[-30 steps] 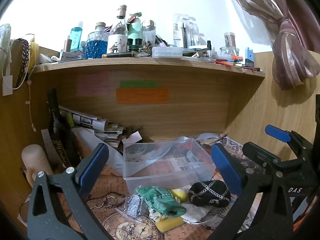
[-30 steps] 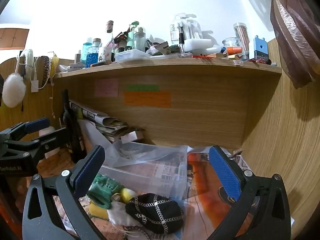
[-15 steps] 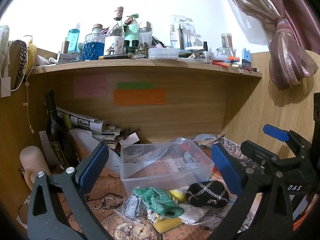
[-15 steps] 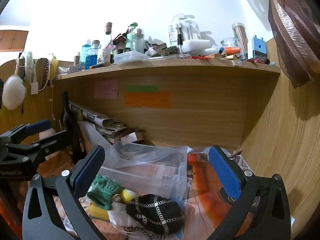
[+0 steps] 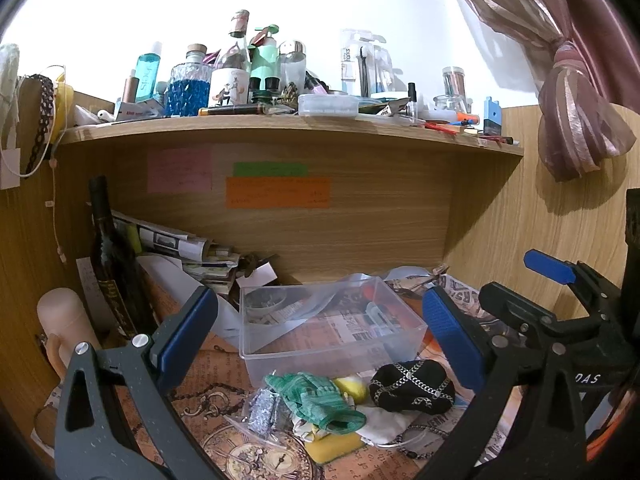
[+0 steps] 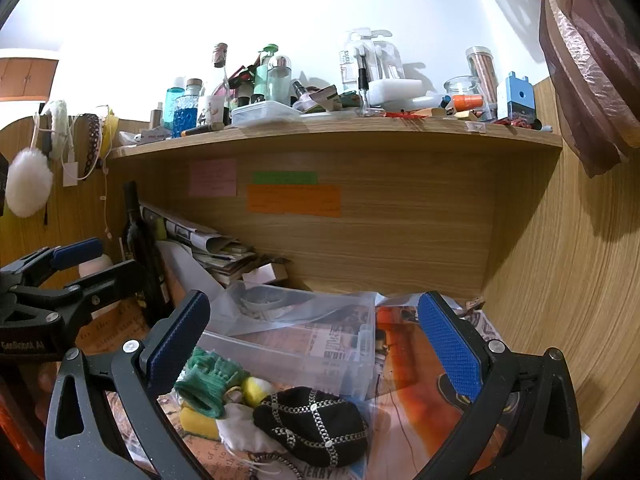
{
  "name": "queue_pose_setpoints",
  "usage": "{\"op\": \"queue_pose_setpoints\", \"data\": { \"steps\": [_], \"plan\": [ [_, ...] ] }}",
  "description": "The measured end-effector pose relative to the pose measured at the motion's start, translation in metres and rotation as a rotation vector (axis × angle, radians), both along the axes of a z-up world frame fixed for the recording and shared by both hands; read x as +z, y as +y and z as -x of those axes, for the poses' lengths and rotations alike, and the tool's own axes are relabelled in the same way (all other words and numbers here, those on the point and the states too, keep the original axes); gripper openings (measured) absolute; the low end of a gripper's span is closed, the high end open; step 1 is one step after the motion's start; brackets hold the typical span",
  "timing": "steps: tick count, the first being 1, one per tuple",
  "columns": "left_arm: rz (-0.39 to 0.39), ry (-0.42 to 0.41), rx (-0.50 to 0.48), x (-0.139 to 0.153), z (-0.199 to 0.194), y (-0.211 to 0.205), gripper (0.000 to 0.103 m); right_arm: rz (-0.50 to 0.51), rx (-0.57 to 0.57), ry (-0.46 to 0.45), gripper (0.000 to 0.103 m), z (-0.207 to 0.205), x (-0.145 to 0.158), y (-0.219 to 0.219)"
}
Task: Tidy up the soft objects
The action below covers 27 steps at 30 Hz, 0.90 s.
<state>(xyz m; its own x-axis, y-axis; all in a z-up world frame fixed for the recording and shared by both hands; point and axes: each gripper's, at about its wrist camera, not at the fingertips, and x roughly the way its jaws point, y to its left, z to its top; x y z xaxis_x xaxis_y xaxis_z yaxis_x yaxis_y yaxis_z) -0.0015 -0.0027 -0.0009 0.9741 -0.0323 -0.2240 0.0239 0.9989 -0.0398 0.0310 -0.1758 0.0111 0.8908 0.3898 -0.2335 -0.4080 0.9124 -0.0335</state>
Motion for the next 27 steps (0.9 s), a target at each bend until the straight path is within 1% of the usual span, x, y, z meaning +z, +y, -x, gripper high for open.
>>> {"op": "queue_pose_setpoints", "data": {
  "steps": [27],
  "plan": [
    [-0.004, -0.005, 0.007, -0.0004, 0.002, 0.0017, 0.103, -0.005, 0.014, -0.004, 0.103, 0.0019, 0.003, 0.0045]
  ]
}}
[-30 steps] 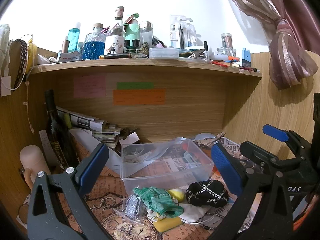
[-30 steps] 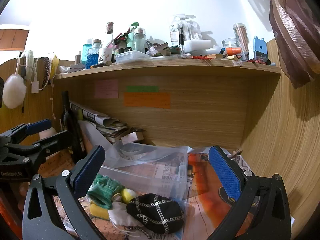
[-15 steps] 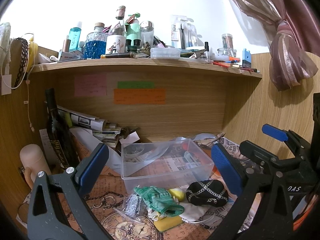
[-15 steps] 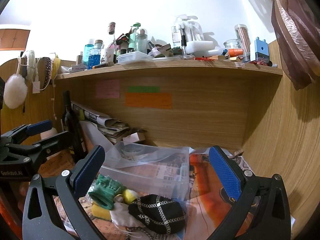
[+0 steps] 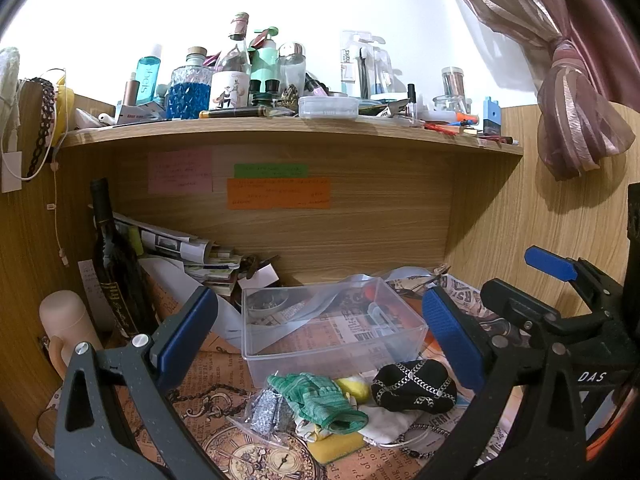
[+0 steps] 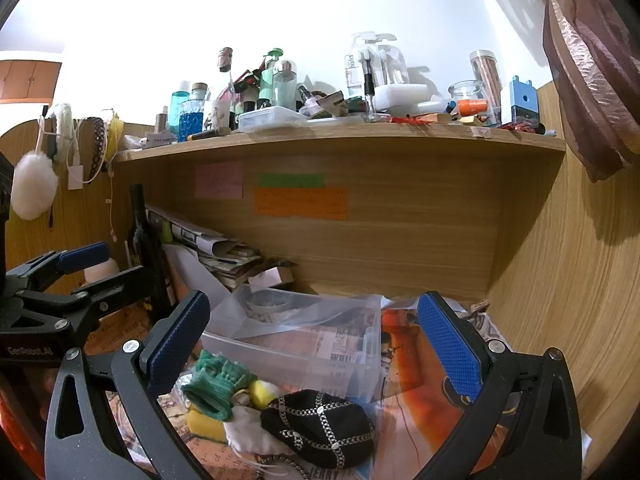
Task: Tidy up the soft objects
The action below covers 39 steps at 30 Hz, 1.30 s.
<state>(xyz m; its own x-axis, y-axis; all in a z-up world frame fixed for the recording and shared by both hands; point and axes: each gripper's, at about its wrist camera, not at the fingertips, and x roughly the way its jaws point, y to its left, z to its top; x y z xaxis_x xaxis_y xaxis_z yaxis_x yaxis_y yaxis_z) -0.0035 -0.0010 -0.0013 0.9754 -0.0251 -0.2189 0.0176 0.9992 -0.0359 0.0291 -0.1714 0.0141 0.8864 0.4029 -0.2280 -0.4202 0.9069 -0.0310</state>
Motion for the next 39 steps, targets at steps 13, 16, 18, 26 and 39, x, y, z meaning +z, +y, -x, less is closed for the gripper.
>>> {"op": "queue_pose_setpoints", "data": {
  "steps": [13, 16, 18, 26, 39],
  "plan": [
    [-0.003, 0.001, -0.005, 0.0, -0.001, -0.002, 0.103, -0.002, 0.002, -0.002, 0.103, 0.0, 0.001, 0.0],
    [0.001, 0.004, -0.005, 0.0, -0.002, -0.001, 0.103, -0.002, 0.001, -0.004, 0.103, 0.0, 0.002, 0.001],
    [0.004, 0.005, -0.006, 0.0, -0.002, -0.001, 0.103, -0.002, 0.003, -0.003, 0.103, 0.0, 0.002, 0.001],
    [0.002, 0.001, -0.004, 0.0, -0.003, 0.001, 0.103, -0.003, 0.002, -0.003, 0.103, 0.001, 0.001, 0.0],
    [0.01, 0.059, 0.001, -0.017, -0.011, 0.012, 0.103, 0.02, 0.006, 0.034, 0.103, -0.008, -0.009, 0.003]
  ]
}}
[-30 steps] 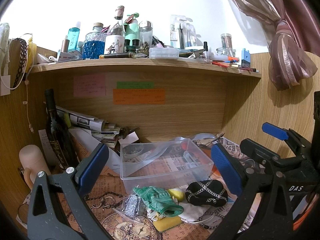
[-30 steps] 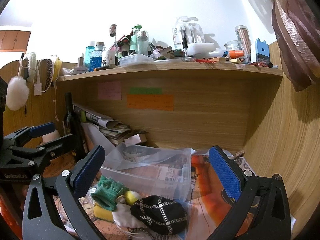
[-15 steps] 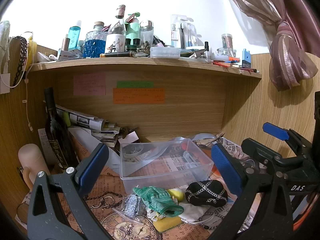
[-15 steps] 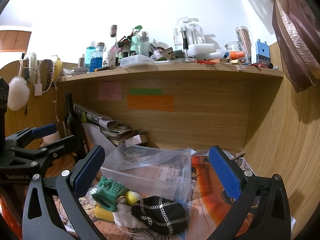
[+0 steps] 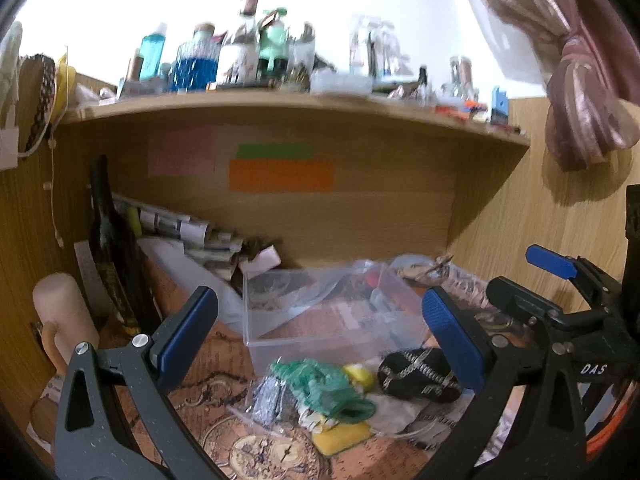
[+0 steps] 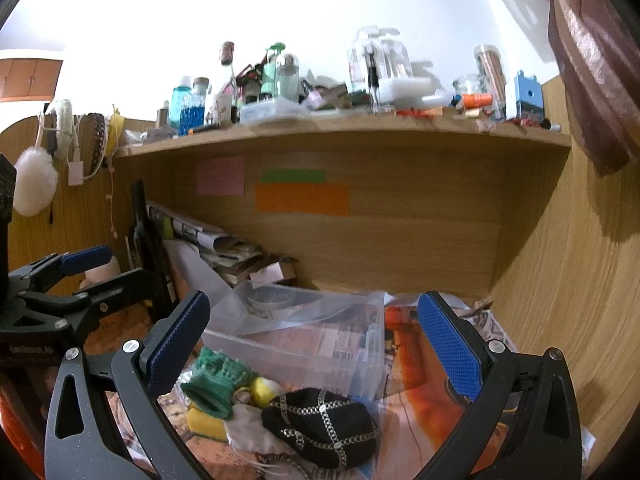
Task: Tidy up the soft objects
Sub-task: 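Grasp the green glove with the left tool while the right tool grasps the black cap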
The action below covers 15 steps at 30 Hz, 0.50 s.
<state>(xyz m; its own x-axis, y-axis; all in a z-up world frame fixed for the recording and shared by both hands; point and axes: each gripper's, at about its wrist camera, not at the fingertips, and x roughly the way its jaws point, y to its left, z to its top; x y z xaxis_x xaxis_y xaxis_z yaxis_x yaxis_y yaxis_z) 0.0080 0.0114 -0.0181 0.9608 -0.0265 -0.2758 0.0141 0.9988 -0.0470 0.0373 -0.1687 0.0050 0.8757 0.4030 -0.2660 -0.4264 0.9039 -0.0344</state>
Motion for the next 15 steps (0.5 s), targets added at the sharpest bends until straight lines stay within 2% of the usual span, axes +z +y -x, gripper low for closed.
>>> {"op": "queue_pose_setpoints", "data": {
  "steps": [8, 12, 15],
  "plan": [
    [0.004, 0.178, 0.04, -0.049, -0.026, 0.022, 0.103, 0.035, -0.016, 0.184, 0.103, -0.029, -0.043, -0.01],
    [0.038, 0.285, 0.022, -0.072, -0.041, 0.029, 0.082, 0.062, -0.023, 0.263, 0.103, -0.041, -0.064, -0.015],
    [0.062, 0.325, 0.003, -0.084, -0.048, 0.027, 0.081, 0.083, -0.015, 0.329, 0.098, -0.052, -0.081, -0.015]
  ]
}}
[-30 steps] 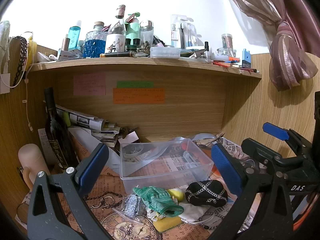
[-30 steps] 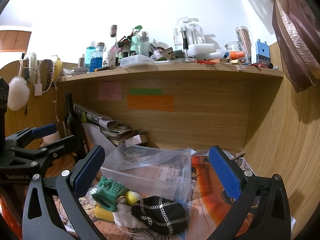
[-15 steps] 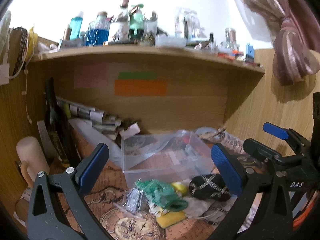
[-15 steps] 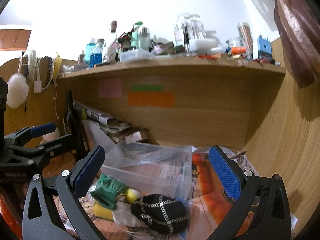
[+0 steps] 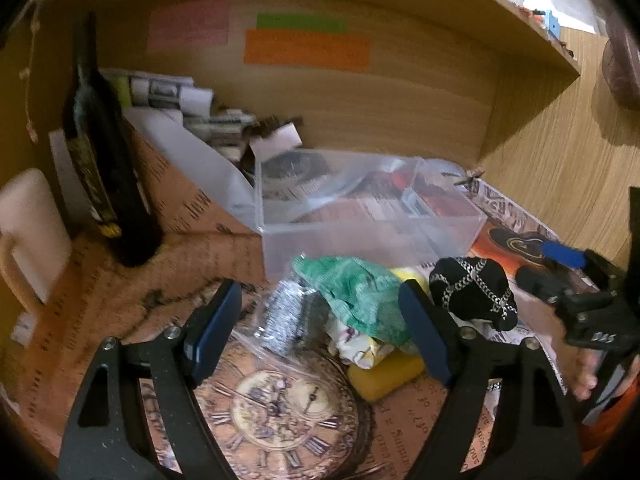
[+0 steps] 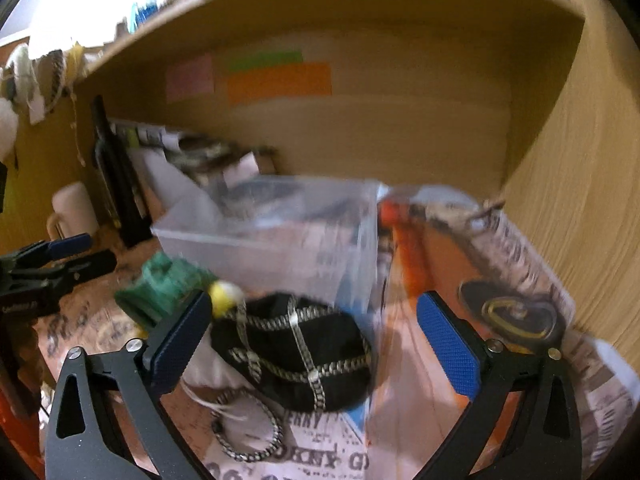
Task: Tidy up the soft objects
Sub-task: 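Grasp the green glove with the left tool while the right tool grasps the black cap, then lower the glove into the box with the left tool while the right drops the cap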
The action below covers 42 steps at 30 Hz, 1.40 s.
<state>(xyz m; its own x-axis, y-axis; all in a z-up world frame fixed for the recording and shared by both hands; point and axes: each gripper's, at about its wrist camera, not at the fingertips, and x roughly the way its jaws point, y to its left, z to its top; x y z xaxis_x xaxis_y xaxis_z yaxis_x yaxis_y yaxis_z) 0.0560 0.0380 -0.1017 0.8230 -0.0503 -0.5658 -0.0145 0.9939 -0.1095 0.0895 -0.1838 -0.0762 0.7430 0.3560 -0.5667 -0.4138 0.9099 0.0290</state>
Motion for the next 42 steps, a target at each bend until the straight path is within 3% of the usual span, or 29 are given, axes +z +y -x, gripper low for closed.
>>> {"op": "queue_pose_setpoints", "data": {
  "steps": [5, 8, 12, 13, 19, 23, 42],
  "plan": [
    [0.023, 0.026, -0.034, -0.009, -0.012, -0.009, 0.079, 0.006, 0.013, 0.1, 0.087, -0.015, -0.023, 0.0],
    [0.006, 0.038, -0.027, -0.016, -0.019, -0.015, 0.073, -0.018, 0.012, 0.164, 0.08, -0.024, -0.032, -0.004],
    [-0.011, 0.068, -0.029, -0.026, -0.029, -0.021, 0.055, -0.029, 0.007, 0.216, 0.061, -0.031, -0.04, -0.006],
    [-0.012, 0.076, -0.034, -0.028, -0.03, -0.023, 0.046, -0.024, 0.003, 0.213, 0.059, -0.032, -0.041, -0.006],
    [-0.027, 0.063, -0.024, -0.029, -0.028, -0.024, 0.018, -0.032, 0.011, 0.204, 0.031, -0.031, -0.04, -0.007],
    [-0.039, 0.045, -0.028, -0.024, -0.022, -0.025, 0.012, -0.036, 0.023, 0.171, 0.018, -0.026, -0.036, -0.007],
    [-0.079, -0.164, 0.008, 0.045, 0.0, -0.023, 0.009, -0.088, 0.021, -0.128, 0.014, -0.002, 0.048, -0.019]
  ]
}}
